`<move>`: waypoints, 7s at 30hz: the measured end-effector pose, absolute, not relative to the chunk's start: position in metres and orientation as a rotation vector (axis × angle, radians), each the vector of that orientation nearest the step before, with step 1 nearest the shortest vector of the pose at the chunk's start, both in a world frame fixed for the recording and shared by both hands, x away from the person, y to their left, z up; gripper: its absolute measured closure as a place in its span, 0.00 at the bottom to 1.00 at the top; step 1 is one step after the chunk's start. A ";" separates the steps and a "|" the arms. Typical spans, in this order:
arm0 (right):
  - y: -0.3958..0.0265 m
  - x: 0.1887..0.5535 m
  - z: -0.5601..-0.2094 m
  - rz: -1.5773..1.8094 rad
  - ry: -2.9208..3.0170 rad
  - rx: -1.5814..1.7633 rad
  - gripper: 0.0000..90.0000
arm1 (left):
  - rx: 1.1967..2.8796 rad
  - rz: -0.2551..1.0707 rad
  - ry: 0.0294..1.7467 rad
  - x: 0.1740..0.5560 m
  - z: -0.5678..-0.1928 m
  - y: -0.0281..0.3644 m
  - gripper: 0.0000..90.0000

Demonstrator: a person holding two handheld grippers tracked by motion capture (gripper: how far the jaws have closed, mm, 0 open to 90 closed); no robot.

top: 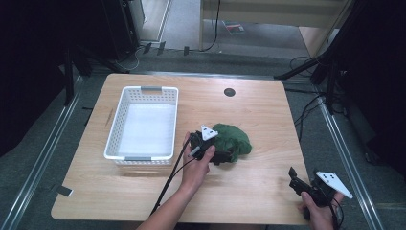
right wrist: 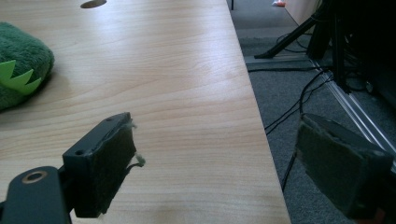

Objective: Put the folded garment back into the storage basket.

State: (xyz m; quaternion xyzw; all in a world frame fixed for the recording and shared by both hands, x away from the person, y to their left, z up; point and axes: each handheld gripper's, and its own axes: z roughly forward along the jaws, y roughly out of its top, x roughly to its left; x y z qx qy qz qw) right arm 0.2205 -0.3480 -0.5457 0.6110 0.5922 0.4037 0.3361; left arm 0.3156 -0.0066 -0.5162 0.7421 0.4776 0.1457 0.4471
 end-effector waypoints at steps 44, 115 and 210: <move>-0.348 0.221 -0.546 1.061 1.558 1.592 0.15 | 1.989 0.468 1.245 0.323 -0.542 -0.041 0.33; -0.348 0.221 -0.546 1.046 1.557 1.594 0.15 | 1.613 0.529 1.220 0.312 -0.431 0.086 0.50; -0.347 0.221 -0.546 1.046 1.552 1.596 0.15 | 1.486 0.578 1.469 0.332 -0.443 0.216 0.02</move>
